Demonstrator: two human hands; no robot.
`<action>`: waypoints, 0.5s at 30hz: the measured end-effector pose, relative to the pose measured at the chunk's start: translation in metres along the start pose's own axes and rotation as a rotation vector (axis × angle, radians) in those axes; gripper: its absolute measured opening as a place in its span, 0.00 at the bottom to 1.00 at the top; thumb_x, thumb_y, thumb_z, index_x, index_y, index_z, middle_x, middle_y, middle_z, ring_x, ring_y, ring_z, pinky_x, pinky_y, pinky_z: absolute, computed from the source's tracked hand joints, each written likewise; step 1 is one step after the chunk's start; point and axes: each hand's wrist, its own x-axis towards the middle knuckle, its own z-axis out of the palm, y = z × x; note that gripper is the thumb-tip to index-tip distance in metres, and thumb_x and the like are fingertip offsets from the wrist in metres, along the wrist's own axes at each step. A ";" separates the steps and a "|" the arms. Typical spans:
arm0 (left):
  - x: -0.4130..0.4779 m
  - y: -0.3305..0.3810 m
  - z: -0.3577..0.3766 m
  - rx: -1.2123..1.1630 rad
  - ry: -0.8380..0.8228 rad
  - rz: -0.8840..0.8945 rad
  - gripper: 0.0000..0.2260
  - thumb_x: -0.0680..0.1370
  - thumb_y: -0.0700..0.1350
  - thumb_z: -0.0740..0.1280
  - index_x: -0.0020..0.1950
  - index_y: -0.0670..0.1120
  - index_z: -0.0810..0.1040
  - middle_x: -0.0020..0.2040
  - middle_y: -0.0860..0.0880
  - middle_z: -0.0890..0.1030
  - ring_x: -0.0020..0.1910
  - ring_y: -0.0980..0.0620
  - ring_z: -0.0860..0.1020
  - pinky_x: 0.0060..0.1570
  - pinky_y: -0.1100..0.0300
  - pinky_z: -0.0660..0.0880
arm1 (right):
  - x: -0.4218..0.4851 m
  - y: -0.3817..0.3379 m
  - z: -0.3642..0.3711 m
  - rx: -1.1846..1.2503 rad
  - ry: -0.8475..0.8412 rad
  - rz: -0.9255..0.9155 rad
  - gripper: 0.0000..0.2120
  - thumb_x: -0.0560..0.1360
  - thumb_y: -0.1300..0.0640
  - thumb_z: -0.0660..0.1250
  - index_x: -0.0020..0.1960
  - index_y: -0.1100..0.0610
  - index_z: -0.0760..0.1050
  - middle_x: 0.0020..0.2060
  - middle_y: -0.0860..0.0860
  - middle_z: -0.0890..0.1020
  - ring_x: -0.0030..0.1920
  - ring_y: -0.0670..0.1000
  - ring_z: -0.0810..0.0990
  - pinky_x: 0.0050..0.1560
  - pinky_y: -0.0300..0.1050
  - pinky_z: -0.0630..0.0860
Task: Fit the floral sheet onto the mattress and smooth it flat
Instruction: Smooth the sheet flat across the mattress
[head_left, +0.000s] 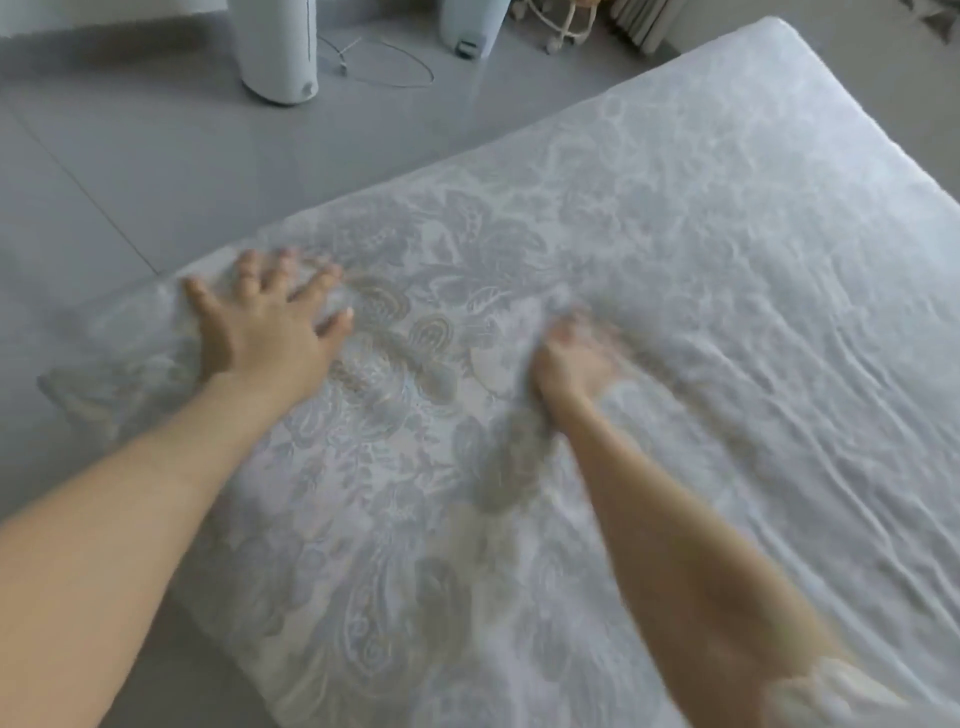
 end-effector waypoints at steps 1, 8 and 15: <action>0.007 -0.008 0.002 -0.047 0.003 -0.077 0.25 0.79 0.62 0.46 0.76 0.60 0.50 0.77 0.47 0.54 0.75 0.43 0.54 0.67 0.32 0.50 | -0.011 -0.052 0.020 -0.014 -0.051 -0.241 0.26 0.81 0.46 0.44 0.78 0.51 0.46 0.77 0.59 0.46 0.76 0.61 0.42 0.73 0.63 0.38; 0.014 -0.006 -0.004 -0.099 -0.042 -0.239 0.22 0.80 0.55 0.47 0.74 0.54 0.60 0.72 0.43 0.66 0.68 0.40 0.66 0.63 0.38 0.60 | -0.055 -0.105 0.016 0.109 -0.288 -1.055 0.21 0.82 0.50 0.54 0.74 0.47 0.61 0.75 0.50 0.61 0.76 0.50 0.56 0.75 0.57 0.48; 0.012 -0.014 -0.019 -0.113 -0.098 -0.196 0.21 0.81 0.52 0.47 0.75 0.53 0.60 0.73 0.46 0.65 0.68 0.42 0.66 0.63 0.42 0.61 | 0.001 0.158 -0.068 0.080 0.036 0.271 0.28 0.80 0.43 0.52 0.77 0.50 0.51 0.76 0.56 0.57 0.76 0.53 0.54 0.75 0.56 0.47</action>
